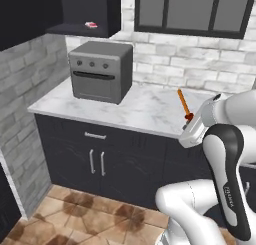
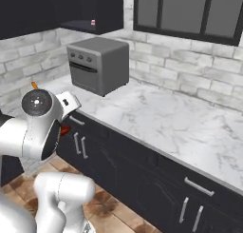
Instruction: Pick the candle and candle from the dining table and place them in the open cabinet. Close the cabinet after placing the objects.
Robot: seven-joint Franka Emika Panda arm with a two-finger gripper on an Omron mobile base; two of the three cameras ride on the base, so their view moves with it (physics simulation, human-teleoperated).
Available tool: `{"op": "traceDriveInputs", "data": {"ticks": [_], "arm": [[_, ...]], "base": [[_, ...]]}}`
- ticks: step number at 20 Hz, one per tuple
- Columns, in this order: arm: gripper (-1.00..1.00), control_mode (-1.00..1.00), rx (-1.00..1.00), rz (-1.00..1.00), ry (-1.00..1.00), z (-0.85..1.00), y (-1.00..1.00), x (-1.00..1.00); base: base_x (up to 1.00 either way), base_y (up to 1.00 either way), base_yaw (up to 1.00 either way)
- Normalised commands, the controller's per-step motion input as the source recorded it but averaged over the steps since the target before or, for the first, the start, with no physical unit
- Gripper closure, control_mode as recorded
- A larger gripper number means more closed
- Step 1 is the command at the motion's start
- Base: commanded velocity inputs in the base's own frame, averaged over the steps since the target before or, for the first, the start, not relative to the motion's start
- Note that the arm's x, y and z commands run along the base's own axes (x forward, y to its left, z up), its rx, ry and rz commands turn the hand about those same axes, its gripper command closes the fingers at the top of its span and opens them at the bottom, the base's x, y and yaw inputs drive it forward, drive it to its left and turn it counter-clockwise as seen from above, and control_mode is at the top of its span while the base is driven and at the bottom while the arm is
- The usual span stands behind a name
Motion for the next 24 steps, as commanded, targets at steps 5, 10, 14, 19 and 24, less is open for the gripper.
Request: {"op": "traceDriveInputs", "data": {"ticks": [5,10,14,19,24], "arm": [[1.00,1.00,0.00,0.00,0.00,0.00,0.00,0.00],[1.00,1.00,0.00,0.00,0.00,0.00,0.00,0.00],[1.00,1.00,0.00,0.00,0.00,0.00,0.00,0.00],[1.00,1.00,0.00,0.00,0.00,0.00,0.00,0.00],[1.00,1.00,0.00,0.00,0.00,0.00,0.00,0.00]], "base": [[0.33,0.39,-0.23],[0.34,0.33,-0.23],[0.35,0.34,-0.22],[0.39,0.40,-0.21],[0.43,0.44,-0.19]]}}
